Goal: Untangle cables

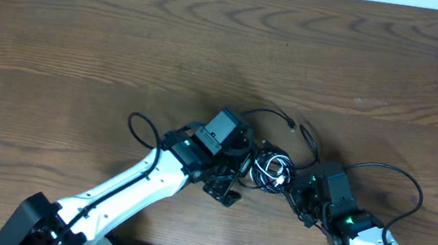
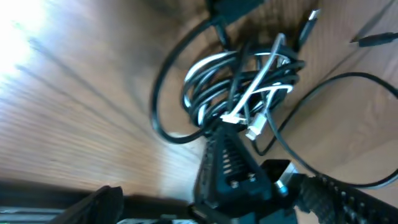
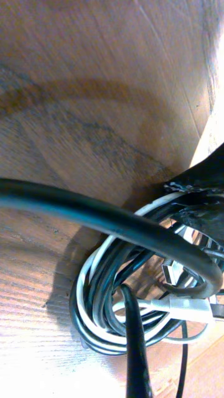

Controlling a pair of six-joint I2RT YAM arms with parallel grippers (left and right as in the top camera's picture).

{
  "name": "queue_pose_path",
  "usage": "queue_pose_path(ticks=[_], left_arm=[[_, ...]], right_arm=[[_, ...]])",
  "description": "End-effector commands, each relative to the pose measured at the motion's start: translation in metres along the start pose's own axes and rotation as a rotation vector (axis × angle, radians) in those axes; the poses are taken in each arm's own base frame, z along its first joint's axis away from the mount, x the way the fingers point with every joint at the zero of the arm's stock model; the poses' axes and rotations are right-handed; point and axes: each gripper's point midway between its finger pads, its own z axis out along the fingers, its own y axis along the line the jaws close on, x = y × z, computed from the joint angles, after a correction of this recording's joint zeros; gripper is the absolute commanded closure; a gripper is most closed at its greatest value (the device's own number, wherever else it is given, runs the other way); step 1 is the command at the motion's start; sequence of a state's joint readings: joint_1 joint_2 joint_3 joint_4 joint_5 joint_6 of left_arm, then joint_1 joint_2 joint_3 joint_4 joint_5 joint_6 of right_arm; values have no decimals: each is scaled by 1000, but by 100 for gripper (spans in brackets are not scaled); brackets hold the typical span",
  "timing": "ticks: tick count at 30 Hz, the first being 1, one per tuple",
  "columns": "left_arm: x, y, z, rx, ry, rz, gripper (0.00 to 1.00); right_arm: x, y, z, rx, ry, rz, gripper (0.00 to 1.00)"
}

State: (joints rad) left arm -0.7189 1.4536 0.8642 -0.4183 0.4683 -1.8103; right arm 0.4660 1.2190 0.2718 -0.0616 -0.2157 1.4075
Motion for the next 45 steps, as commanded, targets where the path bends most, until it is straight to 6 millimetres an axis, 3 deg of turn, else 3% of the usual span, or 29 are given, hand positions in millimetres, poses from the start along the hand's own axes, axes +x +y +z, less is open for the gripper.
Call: queue_pose_path(ticks=[1,6,11,12,13,15,16,24,27,28,33,39,45], left_arm=[[-8,2,19,-24,-43,-80,6],[-9,15,42,-102,-9,-100,6],[-14,6,56,-77,-8,-88,7],[-16,4,58,-70,-16,-86,11],[-18,5,60,-70,-24,-87,26],[-19,6,62,-78,-27,-90,44],[-20,7,63,-82,-30,-92,48],[-35,12,71,-99,-88,-84,50],[-36,12,73,-97,-94,-83,88],[-36,11,73,-92,-93,-81,92],[-32,-10,74,-13,-67,29,92],[-29,-58,51,169,-36,202,93],[-36,-97,-9,342,-14,255,92]], right_arm=[[-2,-44,5,129,-25,24,99],[-2,-44,5,130,-24,24,99],[-2,-44,5,129,-25,24,99],[-2,-44,5,130,-25,23,99],[-2,-44,5,130,-25,23,99],[-2,-44,5,130,-25,23,99],[-2,-44,5,130,-25,23,99],[-2,-44,5,130,-24,23,99],[-2,-44,5,130,-25,23,99],[-2,-44,5,130,-25,23,99],[-2,-44,5,133,-24,23,99],[-2,-45,5,137,-23,25,99],[-2,-46,5,138,-24,26,99]])
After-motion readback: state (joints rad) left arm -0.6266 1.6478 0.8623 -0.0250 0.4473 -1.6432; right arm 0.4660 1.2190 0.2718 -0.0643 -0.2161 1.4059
